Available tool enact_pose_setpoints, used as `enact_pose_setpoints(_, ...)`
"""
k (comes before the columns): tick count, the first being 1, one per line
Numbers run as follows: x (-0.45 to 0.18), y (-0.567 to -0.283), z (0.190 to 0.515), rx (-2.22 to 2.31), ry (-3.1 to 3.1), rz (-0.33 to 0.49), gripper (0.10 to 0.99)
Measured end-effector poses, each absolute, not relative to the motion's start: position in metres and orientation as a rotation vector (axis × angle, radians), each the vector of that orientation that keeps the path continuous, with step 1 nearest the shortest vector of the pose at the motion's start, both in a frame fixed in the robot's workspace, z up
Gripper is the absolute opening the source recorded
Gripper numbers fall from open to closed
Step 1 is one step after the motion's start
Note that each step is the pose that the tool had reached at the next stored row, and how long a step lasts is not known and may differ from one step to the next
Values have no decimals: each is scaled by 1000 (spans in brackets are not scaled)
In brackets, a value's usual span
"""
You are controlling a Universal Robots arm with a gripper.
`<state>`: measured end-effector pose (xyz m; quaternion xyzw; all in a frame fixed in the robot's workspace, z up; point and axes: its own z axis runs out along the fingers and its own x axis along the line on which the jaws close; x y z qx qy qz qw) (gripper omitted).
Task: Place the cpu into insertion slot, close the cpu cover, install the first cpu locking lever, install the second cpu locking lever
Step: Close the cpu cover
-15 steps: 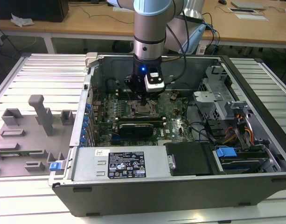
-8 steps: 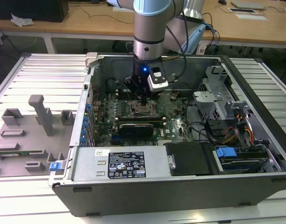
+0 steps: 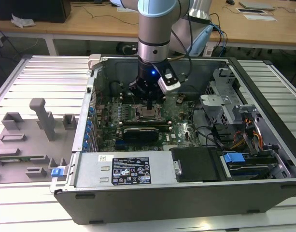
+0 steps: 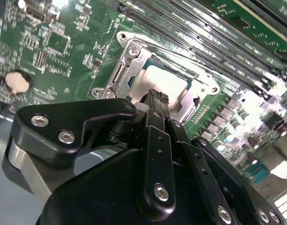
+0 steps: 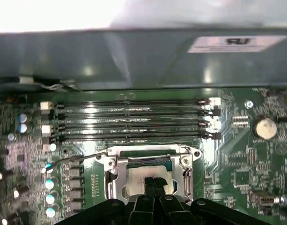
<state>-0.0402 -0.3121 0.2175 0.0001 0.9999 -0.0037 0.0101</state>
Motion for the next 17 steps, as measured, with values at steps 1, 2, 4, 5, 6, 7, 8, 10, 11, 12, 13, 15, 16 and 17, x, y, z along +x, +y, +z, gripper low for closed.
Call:
enact_pose_setpoints(1,-40,-312,218,-30,3120,-12,106)
enact_pose_setpoints(2,-41,-312,218,-44,3118,-12,106)
enact_pose_setpoints(4,-41,-313,217,-62,3113,-11,106)
enact_pose_setpoints(5,-42,-313,217,-67,3111,-12,106)
enact_pose_setpoints(6,-42,-314,217,-72,3109,-12,106)
enact_pose_setpoints(7,-43,-315,217,-78,3107,-12,106)
enact_pose_setpoints(8,-44,-316,217,-81,3106,-12,106)
enact_pose_setpoints(10,-44,-318,217,-87,3103,-11,106)
enact_pose_setpoints(11,-45,-319,217,-89,3102,-11,106)
enact_pose_setpoints(12,-45,-320,217,-89,3101,-12,106)
enact_pose_setpoints(13,-45,-322,217,-90,3100,-11,106)
enact_pose_setpoints(15,-45,-322,217,-90,3100,-11,106)
enact_pose_setpoints(16,-45,-322,217,-90,3100,-12,106)
enact_pose_setpoints(17,-45,-322,217,-90,3100,-11,106)
